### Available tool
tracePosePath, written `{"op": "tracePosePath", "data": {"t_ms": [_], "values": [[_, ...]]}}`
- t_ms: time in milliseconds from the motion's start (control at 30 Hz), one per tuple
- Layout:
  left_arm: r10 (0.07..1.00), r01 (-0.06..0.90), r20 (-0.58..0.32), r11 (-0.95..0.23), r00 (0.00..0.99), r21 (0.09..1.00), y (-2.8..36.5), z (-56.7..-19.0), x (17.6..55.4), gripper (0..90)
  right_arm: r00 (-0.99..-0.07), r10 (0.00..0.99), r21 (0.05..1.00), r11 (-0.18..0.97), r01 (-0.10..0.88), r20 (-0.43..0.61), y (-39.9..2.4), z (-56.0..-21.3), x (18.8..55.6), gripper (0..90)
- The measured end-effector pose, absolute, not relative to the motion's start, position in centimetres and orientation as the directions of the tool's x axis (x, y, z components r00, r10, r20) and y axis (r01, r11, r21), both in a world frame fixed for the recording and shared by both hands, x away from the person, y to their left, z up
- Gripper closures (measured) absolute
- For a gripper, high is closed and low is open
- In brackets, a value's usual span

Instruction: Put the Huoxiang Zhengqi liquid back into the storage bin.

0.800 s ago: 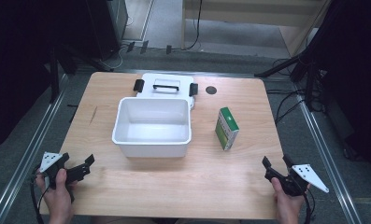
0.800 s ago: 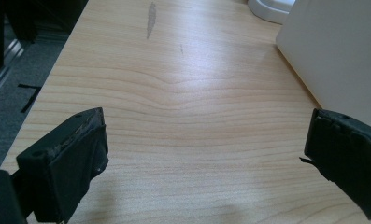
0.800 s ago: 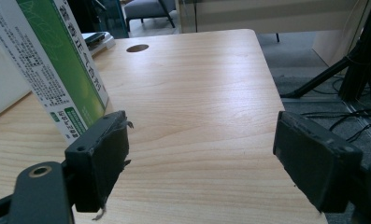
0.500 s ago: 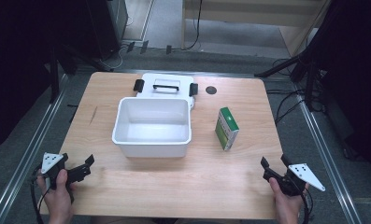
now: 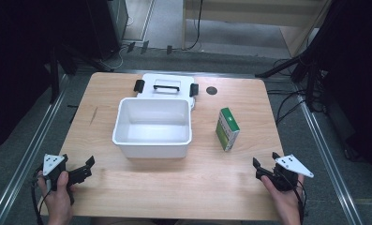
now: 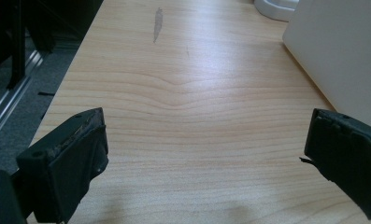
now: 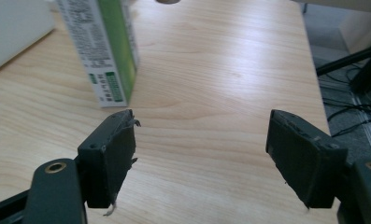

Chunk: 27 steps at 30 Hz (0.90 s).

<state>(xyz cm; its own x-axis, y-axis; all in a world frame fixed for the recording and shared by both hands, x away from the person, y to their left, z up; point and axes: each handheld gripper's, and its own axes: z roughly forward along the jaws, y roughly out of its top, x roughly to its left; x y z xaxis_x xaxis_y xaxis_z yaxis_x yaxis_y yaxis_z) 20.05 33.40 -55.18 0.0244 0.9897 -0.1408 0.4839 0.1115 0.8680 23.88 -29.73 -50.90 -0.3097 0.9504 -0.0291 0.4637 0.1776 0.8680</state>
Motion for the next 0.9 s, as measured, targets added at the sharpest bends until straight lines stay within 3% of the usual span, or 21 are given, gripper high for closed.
{"op": "tracePosePath", "data": {"t_ms": [467, 800, 900], "values": [[0.991, 0.483, -0.136, 0.113, 0.013, 0.868, 33.3, -55.2, 20.0, 0.5, -0.412, 0.902, 0.710, 0.375, 0.595, -0.131, -27.3, -47.6, 26.2, 25.2], [0.990, 0.483, -0.143, 0.117, 0.017, 0.868, 33.3, -55.2, 20.0, 0.5, -0.440, 0.885, 0.557, 0.446, 0.701, -0.153, -25.6, -46.7, 28.4, 22.7], [0.990, 0.484, -0.142, 0.116, 0.017, 0.867, 33.3, -55.2, 20.0, 0.5, -0.451, 0.885, 0.498, 0.443, 0.745, -0.114, -25.1, -46.4, 29.2, 22.0]]}}
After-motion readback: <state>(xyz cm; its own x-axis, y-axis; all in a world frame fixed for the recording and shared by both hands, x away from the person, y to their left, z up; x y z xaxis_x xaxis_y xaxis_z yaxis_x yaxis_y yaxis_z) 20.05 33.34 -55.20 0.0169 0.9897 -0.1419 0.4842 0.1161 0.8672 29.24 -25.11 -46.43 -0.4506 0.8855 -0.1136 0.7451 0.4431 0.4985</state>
